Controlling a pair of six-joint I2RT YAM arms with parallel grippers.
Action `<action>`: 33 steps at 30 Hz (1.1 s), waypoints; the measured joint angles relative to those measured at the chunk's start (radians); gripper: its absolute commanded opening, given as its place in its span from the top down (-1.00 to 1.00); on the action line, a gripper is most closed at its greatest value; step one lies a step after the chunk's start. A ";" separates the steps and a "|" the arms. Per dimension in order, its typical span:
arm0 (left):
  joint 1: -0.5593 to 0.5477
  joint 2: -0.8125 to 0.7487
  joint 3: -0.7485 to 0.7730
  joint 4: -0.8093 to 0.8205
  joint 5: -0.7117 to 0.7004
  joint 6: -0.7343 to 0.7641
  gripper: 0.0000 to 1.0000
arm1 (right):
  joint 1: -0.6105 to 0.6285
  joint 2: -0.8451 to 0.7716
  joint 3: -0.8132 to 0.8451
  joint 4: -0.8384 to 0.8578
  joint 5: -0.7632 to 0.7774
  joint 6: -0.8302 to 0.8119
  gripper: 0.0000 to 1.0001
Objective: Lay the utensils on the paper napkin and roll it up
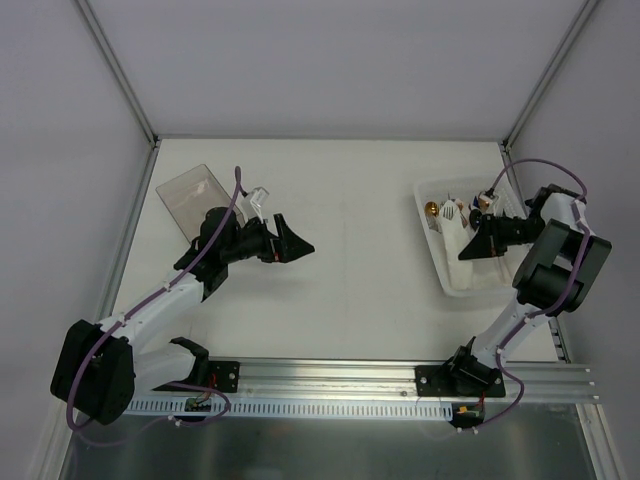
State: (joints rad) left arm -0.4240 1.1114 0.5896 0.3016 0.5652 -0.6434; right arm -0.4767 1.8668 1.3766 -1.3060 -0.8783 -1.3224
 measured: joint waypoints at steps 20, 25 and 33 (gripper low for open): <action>0.000 0.001 -0.033 0.013 -0.025 0.000 -0.98 | 0.039 0.147 0.020 0.016 0.010 0.150 1.00; 0.000 0.001 -0.033 0.006 -0.029 0.000 -0.97 | 0.040 0.147 0.016 0.039 0.053 0.240 1.00; 0.000 0.001 -0.033 -0.005 -0.047 0.001 -0.97 | 0.067 0.147 0.004 0.053 0.145 0.340 0.95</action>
State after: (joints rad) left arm -0.4240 1.1126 0.5568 0.2970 0.5182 -0.6426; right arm -0.4095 2.0136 1.3808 -1.2533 -0.7338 -0.9825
